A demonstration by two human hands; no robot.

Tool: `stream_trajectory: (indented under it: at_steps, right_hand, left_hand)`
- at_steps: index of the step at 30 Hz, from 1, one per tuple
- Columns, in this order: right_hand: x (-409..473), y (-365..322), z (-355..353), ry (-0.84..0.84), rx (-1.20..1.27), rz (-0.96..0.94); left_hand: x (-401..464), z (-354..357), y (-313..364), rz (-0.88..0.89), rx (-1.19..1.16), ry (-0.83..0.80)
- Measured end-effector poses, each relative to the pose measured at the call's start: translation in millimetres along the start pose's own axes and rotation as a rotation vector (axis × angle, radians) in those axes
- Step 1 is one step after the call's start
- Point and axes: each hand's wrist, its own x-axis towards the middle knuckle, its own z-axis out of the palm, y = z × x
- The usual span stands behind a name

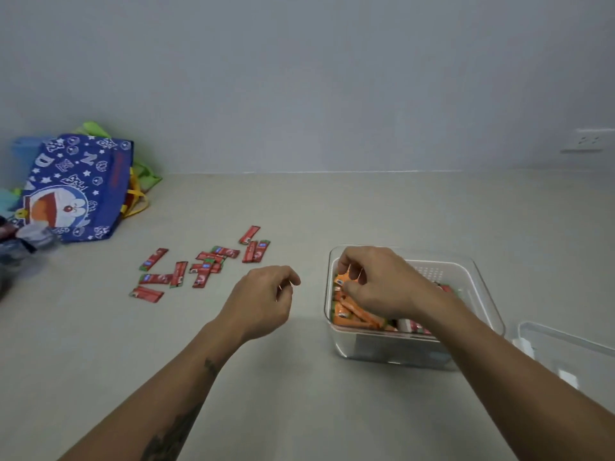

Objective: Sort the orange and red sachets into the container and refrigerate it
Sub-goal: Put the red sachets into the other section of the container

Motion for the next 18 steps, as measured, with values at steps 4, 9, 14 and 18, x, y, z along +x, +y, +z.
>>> stream_trajectory:
  at_steps: [4, 9, 14, 18]
  right_hand:
    - [39, -43, 32, -0.067, -0.027, 0.011]
    - [85, -91, 92, -0.168, -0.07, 0.04]
    - [127, -129, 151, -0.287, -0.091, 0.08]
    - [158, -153, 191, -0.377, -0.085, 0.158]
  left_hand:
    - [-14, -22, -55, -0.054, -0.036, 0.009]
    - [-31, -52, -137, -0.144, -0.051, -0.001]
    - [-46, -72, -223, -0.226, -0.078, -0.009]
    - [-53, -85, -285, -0.261, -0.03, -0.041]
